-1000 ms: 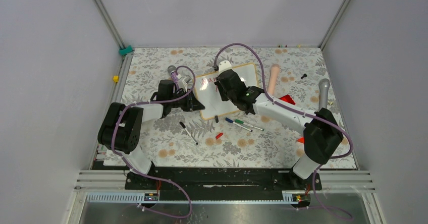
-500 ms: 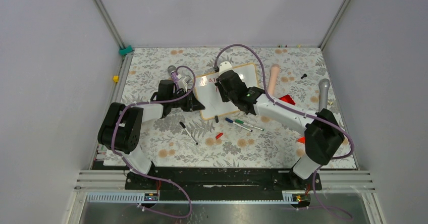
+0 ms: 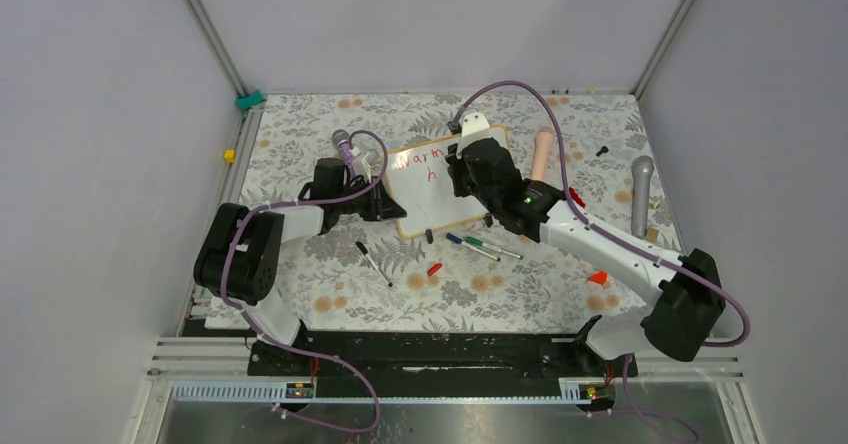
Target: Write a sentence on the whiteboard
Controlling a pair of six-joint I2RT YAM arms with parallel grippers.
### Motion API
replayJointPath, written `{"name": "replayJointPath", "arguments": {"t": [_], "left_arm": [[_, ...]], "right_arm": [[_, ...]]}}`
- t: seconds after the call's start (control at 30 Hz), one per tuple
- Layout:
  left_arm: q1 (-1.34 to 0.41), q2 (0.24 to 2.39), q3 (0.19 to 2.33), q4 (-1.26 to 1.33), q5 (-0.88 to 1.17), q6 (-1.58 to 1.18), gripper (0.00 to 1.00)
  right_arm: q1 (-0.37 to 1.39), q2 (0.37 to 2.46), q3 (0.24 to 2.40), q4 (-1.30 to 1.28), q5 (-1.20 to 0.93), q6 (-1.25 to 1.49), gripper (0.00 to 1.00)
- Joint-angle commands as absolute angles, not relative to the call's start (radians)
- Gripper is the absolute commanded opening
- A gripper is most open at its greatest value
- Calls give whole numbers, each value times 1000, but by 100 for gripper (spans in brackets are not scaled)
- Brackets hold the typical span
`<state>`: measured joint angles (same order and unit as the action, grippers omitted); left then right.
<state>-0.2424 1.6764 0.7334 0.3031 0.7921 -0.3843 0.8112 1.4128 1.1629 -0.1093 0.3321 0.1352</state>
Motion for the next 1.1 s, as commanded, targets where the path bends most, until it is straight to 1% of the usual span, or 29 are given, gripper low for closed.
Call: {"name": "replayJointPath", "arguments": {"t": [0.0,0.13,0.2,0.37,0.5,0.63,1.07], "left_arm": [[-252,1674,745,249,726,-364,0],[-252,1674,746,250,726,-365,0],[-253,1672,745,250,726,-365,0],[-253,1674,744,250,726,-365,0],[-253,1674,744,251,728,-365,0],[-254,1672,744,251,728,-365,0],[-255,1675,744,253,726,-366,0]], "right_arm": [[809,1372,1142,-66,353,140,0],[808,1353,1118,-52,425,187,0],[808,1356,1103,-33,370,143,0],[808,1370,1092,-37,335,119,0],[808,1362,1052,34,272,102,0],[804,1375,1029,85,264,85,0],[758,1388,1006,120,172,148,0]]}}
